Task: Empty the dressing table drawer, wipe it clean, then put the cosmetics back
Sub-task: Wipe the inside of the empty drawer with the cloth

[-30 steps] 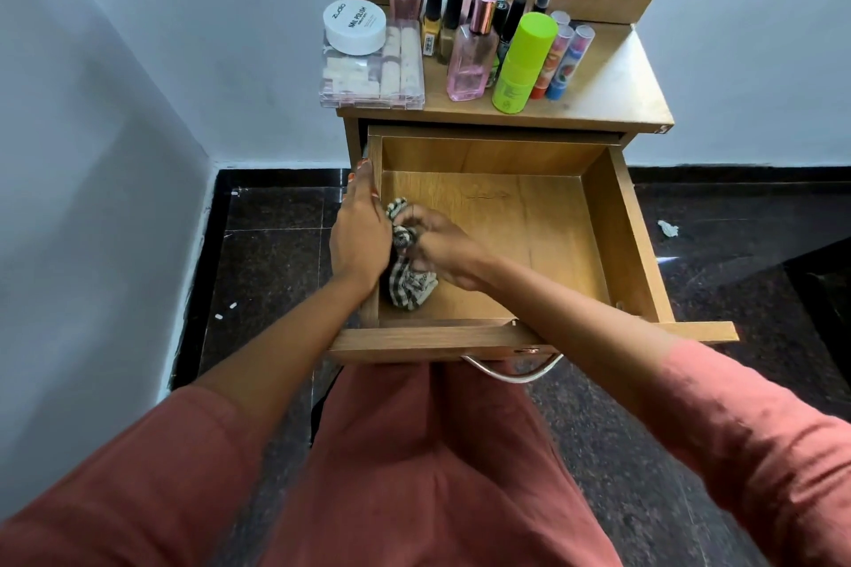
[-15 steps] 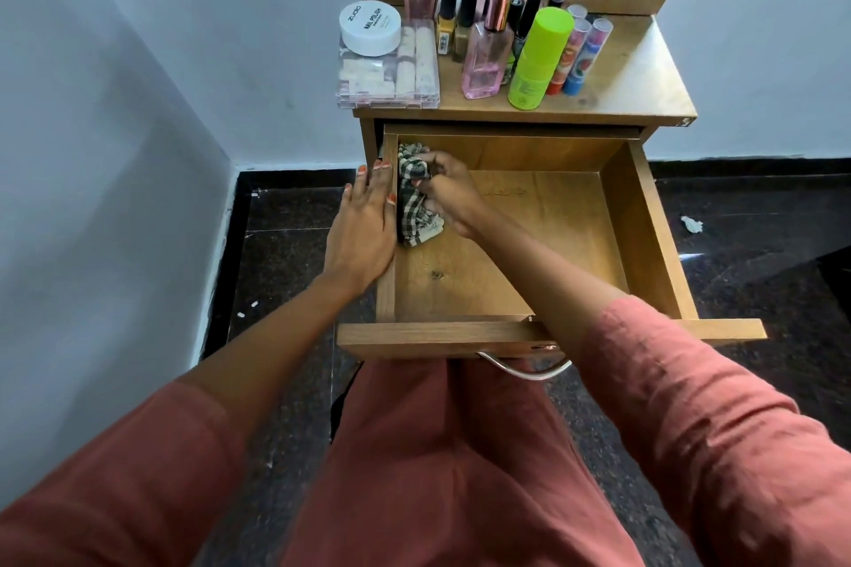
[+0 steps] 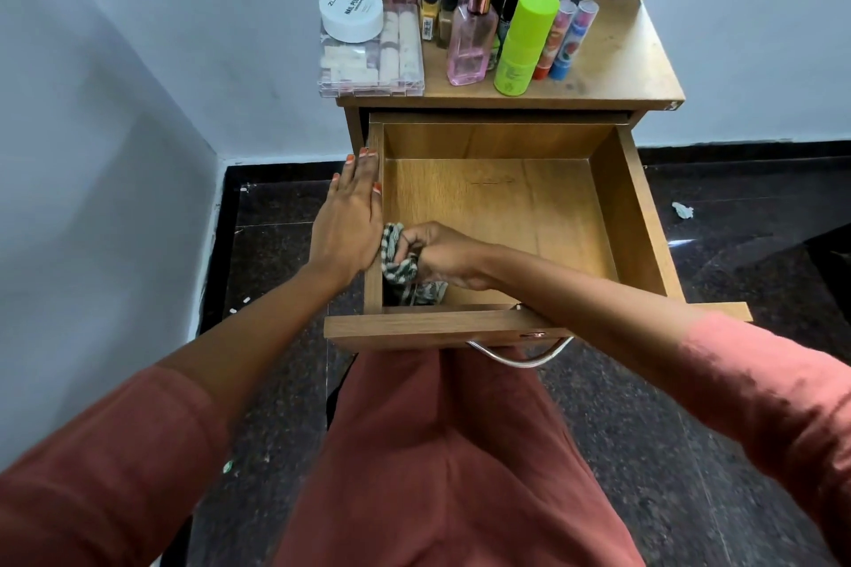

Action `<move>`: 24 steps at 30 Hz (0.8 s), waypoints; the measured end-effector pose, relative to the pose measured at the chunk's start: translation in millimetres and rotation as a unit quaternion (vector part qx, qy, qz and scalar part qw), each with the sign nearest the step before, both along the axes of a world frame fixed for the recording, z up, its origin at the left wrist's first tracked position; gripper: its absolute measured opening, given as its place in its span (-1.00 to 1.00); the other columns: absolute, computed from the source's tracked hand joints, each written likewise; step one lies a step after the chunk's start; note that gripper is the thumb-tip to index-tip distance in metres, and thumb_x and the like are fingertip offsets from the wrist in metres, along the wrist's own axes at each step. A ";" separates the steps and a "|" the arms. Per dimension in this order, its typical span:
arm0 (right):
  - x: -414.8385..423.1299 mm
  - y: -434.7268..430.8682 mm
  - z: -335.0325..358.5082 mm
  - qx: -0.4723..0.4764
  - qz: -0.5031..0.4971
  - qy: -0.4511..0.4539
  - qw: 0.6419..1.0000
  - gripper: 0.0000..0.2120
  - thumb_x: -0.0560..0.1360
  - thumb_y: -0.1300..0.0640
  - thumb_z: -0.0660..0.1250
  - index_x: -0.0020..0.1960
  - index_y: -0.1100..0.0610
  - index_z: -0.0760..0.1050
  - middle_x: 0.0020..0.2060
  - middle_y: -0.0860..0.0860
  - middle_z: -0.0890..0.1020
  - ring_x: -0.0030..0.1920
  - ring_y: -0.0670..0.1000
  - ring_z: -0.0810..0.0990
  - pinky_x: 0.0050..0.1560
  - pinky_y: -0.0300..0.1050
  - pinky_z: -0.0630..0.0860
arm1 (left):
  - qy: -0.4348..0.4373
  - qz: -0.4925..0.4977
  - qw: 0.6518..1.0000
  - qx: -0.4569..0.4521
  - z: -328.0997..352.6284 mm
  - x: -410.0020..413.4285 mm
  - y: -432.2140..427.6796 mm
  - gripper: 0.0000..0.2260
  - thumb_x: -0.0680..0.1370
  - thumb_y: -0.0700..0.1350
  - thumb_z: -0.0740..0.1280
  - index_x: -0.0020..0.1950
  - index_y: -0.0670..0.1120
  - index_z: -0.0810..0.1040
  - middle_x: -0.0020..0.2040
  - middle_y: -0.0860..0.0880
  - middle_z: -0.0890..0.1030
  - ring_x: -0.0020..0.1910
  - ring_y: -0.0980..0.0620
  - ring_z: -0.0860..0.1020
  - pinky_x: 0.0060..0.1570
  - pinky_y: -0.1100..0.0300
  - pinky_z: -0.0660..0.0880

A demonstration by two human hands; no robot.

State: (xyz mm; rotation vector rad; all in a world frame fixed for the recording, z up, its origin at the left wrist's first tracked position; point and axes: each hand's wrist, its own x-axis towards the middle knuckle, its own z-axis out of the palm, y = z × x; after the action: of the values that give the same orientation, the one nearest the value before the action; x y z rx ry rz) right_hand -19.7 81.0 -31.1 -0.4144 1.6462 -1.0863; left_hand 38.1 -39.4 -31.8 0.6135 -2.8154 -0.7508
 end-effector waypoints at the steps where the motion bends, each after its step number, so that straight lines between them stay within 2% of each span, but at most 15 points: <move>1: 2.1 1.7 2.1 0.005 0.026 0.024 0.999 -0.59 0.38 0.61 0.07 -0.31 0.14 0.44 -0.19 0.03 0.50 -0.19 -0.02 0.51 -0.23 -0.22 0.51 | -0.001 0.002 1.000 -0.003 0.2 0.0 0.5 -0.59 0.64 -0.14 0.00 0.50 -0.10 0.11 0.51 -0.16 0.14 0.49 -0.12 0.11 0.41 -0.01 0.17; 3: 6.0 4.7 9.6 0.010 0.086 0.075 0.993 -0.57 0.32 0.61 0.11 -0.33 0.10 0.48 -0.24 -0.05 0.49 -0.23 -0.08 0.45 -0.30 -0.32 0.43 | -0.003 0.004 1.000 -0.007 1.2 -0.5 0.4 -0.59 0.64 -0.14 0.01 0.50 -0.10 0.11 0.51 -0.16 0.14 0.49 -0.12 0.12 0.40 -0.02 0.19; 6: 10.2 9.3 19.8 0.018 0.191 0.141 0.971 -0.60 0.28 0.56 0.14 -0.28 0.12 0.57 -0.25 -0.16 0.41 -0.22 -0.15 0.38 -0.20 -0.30 0.33 | -0.010 0.000 1.000 -0.014 1.9 -0.9 0.4 -0.58 0.63 -0.14 0.00 0.50 -0.12 0.11 0.51 -0.15 0.14 0.49 -0.12 0.12 0.40 -0.02 0.19; 8: 10.3 10.6 21.6 0.027 0.218 0.162 0.962 -0.61 0.27 0.54 0.13 -0.24 0.16 0.59 -0.25 -0.13 0.37 -0.24 -0.11 0.35 -0.20 -0.26 0.31 | -0.017 -0.001 1.000 -0.013 1.5 -0.3 1.7 -0.58 0.63 -0.13 -0.01 0.50 -0.12 0.09 0.51 -0.14 0.14 0.49 -0.10 0.12 0.41 0.00 0.18; 10: 10.9 9.3 21.2 0.028 0.214 0.169 0.962 -0.60 0.25 0.54 0.11 -0.30 0.13 0.58 -0.23 -0.01 0.40 -0.20 0.06 0.36 -0.15 -0.09 0.33 | -0.019 -0.003 1.000 -0.017 1.0 0.4 3.1 -0.58 0.63 -0.13 -0.02 0.50 -0.11 0.08 0.51 -0.12 0.14 0.49 -0.09 0.13 0.41 0.01 0.18; 12: 12.6 7.0 19.9 0.032 0.196 0.181 0.963 -0.58 0.24 0.54 0.09 -0.35 0.11 0.56 -0.25 -0.03 0.40 -0.17 0.12 0.36 -0.16 0.03 0.37 | -0.018 -0.002 1.000 -0.022 0.8 0.2 2.9 -0.58 0.63 -0.13 -0.02 0.50 -0.11 0.07 0.52 -0.11 0.14 0.49 -0.10 0.14 0.41 0.01 0.19; 15: 9.7 6.7 17.7 0.049 0.168 0.168 0.970 -0.61 0.24 0.54 0.11 -0.31 0.14 0.56 -0.30 -0.09 0.42 -0.27 -0.02 0.37 -0.24 -0.13 0.34 | -0.019 0.002 1.000 -0.019 0.2 0.0 3.2 -0.58 0.63 -0.13 -0.02 0.51 -0.11 0.06 0.52 -0.10 0.13 0.49 -0.11 0.14 0.41 0.02 0.19; 19: 2.4 4.0 15.7 0.071 0.125 0.155 0.977 -0.59 0.29 0.56 0.09 -0.37 0.10 0.50 -0.33 -0.03 0.50 -0.31 -0.16 0.43 -0.28 -0.26 0.39 | -0.015 -0.001 0.999 -0.028 -0.4 -0.4 3.6 -0.58 0.63 -0.14 -0.03 0.50 -0.12 0.07 0.52 -0.11 0.14 0.49 -0.09 0.16 0.41 0.03 0.19; 20: 3.7 2.3 15.5 0.072 0.110 0.162 0.978 -0.59 0.29 0.56 0.09 -0.38 0.10 0.49 -0.37 -0.01 0.50 -0.38 -0.21 0.45 -0.32 -0.27 0.38 | -0.015 0.001 0.999 -0.030 -0.5 -0.8 2.8 -0.58 0.63 -0.14 -0.03 0.50 -0.12 0.07 0.52 -0.11 0.14 0.49 -0.09 0.16 0.41 0.03 0.20; 22: 8.7 0.6 15.3 0.064 0.088 0.176 0.978 -0.60 0.30 0.55 0.07 -0.39 0.12 0.48 -0.45 0.05 0.46 -0.58 -0.20 0.39 -0.43 -0.32 0.33 | -0.018 0.003 0.999 -0.035 -0.6 -1.2 2.1 -0.58 0.63 -0.14 -0.03 0.50 -0.12 0.08 0.51 -0.11 0.14 0.49 -0.09 0.15 0.41 0.03 0.20; 24: 12.0 4.2 17.1 0.059 0.093 0.180 0.977 -0.61 0.31 0.54 0.07 -0.37 0.11 0.48 -0.47 0.04 0.45 -0.61 -0.19 0.35 -0.55 -0.38 0.29 | -0.021 0.005 0.999 -0.038 -0.6 -0.9 3.8 -0.58 0.63 -0.14 -0.03 0.50 -0.12 0.08 0.51 -0.11 0.14 0.49 -0.09 0.15 0.41 0.03 0.19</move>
State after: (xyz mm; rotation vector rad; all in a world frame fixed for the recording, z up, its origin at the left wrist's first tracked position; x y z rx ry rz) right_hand -7.7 85.2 -13.9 -0.7041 1.9332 -0.8002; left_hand 37.2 -35.5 -32.5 0.6371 -2.8616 -0.6330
